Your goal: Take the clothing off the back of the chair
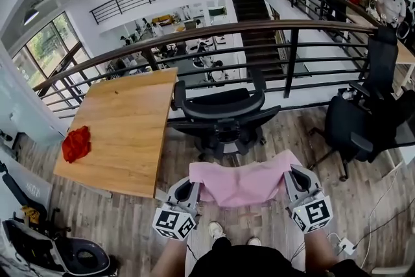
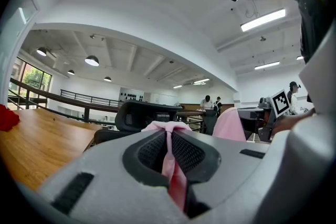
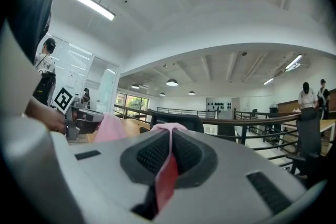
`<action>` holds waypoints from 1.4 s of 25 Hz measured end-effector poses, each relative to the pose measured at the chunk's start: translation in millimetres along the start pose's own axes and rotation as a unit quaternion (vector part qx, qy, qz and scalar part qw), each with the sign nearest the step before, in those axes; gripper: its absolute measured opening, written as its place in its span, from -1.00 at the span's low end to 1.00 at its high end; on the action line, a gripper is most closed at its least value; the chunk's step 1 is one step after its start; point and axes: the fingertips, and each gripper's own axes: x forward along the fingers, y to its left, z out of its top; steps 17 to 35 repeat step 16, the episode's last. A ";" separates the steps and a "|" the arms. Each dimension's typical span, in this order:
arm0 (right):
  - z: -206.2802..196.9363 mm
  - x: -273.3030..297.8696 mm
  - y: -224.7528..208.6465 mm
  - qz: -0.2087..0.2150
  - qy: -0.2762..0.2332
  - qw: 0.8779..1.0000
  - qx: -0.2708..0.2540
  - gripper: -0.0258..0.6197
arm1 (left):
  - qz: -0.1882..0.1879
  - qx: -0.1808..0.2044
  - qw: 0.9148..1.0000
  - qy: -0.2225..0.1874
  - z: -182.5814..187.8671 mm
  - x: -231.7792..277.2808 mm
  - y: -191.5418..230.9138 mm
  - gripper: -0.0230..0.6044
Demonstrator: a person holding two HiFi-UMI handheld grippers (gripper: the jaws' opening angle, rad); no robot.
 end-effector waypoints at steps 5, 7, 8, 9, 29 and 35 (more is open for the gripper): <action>2.5 2.4 -1.1 -0.004 -0.002 1.000 0.000 -0.89 | -0.001 0.009 1.000 -0.009 12.6 0.0 1.7 -0.83; 3.3 2.7 1.1 -0.004 -0.003 1.000 0.000 -0.89 | -0.001 0.010 1.000 -0.011 14.2 -2.6 2.6 -0.83; 4.0 2.9 2.2 -0.003 -0.004 1.000 -0.001 -0.89 | -0.001 0.009 1.000 -0.011 14.6 -4.0 3.2 -0.83; 4.8 3.2 3.3 -0.003 -0.004 1.000 -0.001 -0.89 | 0.000 0.009 1.000 -0.012 14.8 -5.3 3.9 -0.83; 7.2 6.6 8.6 -0.001 -0.006 1.000 -0.004 -0.89 | 0.004 0.004 1.000 -0.017 20.5 -9.7 8.1 -0.83; 7.2 6.6 8.6 -0.001 -0.006 1.000 -0.004 -0.89 | 0.004 0.004 1.000 -0.017 20.5 -9.7 8.1 -0.83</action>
